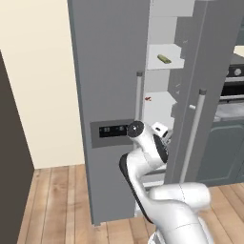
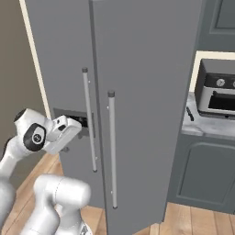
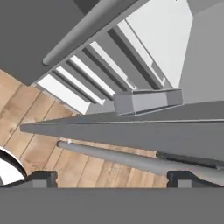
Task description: Retrieve the butter from the fridge and place it on a plate on the dining table. Then retrieve the butter knife by the fridge and place it near the plate.
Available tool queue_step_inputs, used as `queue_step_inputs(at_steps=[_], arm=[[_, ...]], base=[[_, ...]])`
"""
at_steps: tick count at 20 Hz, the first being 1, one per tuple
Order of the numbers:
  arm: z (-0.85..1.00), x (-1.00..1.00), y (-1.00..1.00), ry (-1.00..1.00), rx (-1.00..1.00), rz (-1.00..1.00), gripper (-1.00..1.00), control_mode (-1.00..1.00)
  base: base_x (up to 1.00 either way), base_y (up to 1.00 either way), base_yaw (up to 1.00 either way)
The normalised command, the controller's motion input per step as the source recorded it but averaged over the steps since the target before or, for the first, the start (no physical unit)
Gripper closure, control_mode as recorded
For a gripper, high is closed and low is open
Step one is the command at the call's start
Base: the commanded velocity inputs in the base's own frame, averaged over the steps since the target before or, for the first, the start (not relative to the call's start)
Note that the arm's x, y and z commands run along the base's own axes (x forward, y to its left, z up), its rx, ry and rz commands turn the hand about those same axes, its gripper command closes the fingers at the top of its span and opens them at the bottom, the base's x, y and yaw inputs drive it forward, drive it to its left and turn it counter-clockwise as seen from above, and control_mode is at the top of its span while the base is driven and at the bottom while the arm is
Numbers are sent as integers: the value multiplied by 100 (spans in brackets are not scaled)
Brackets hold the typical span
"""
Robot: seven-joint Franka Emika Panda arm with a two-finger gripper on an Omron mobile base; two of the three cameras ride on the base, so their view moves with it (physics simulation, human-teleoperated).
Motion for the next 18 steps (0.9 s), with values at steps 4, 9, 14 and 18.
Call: queue_step_inputs(at_steps=[4,9,14,18], arm=[[-2,100,2,18,-25,1,-100,-100],[0,92,-41,19,-12,0,-100,-100],[2,54,-80,23,0,-2,-100,-100],[11,11,-96,20,0,-8,-100,-100]], base=[[0,0,0],[0,0,0],[0,0,0],[0,0,0]])
